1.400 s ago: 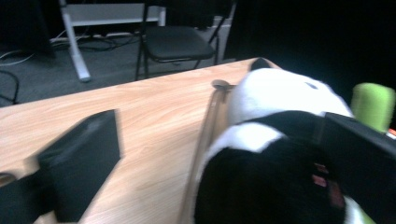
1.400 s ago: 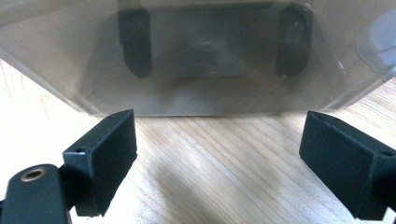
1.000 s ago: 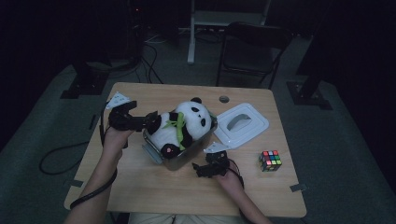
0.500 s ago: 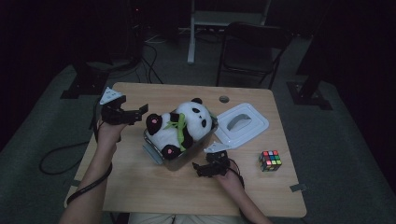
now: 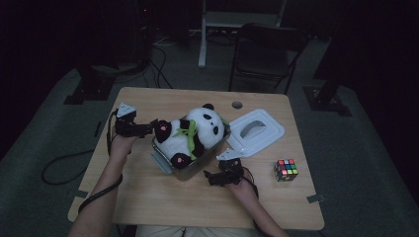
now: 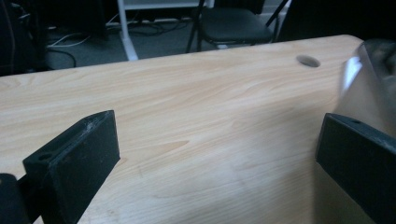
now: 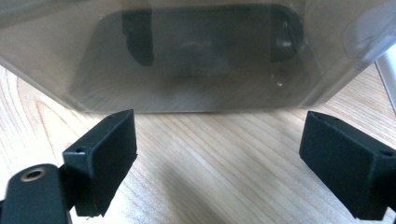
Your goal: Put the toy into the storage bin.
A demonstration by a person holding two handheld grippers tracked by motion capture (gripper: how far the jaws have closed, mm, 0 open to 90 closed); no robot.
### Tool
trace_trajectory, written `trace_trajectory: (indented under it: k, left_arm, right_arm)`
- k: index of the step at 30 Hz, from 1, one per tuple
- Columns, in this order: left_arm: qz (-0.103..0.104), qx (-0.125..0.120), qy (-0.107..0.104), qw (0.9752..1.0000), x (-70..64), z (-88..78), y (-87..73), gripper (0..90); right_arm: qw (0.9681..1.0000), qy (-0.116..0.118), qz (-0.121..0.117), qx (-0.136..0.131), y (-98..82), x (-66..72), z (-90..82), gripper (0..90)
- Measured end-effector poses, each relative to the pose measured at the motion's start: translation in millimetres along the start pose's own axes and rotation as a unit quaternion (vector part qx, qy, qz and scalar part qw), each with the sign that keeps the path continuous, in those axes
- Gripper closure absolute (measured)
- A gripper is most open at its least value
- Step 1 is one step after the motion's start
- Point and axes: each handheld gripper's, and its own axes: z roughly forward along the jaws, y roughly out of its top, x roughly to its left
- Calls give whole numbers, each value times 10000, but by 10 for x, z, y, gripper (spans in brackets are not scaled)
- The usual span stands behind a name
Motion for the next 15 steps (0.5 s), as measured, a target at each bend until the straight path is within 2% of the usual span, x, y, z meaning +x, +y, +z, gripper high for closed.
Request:
trace_trajectory:
  k: [1,4,5,6,9,11,15]
  left_arm:
    - [-21,32,72,10000,13,27,-22,5]
    - [-35,43,95,9999,19,56,-46,5]
    - [-1,212,154,9997,2,164,-126,8]
    - [5,257,182,9995,0,191,-147,8]
    - [0,375,164,9992,-14,266,-207,8]
    - [70,468,159,9988,-38,307,-233,8]
    - [103,480,96,9987,-81,346,-257,8]
  right_arm:
    - [10000,6,16,-3,1,-5,-1,109]
    - [10000,15,60,-1,4,-16,-2,109]
    - [10000,4,74,-16,8,-24,-5,109]
    - [10000,5,80,-18,10,-27,-4,109]
    - [9999,-16,104,-11,9,-36,3,109]
    - [9999,-32,100,0,9,-41,9,109]
    - [9999,-71,120,-10,18,-60,12,109]
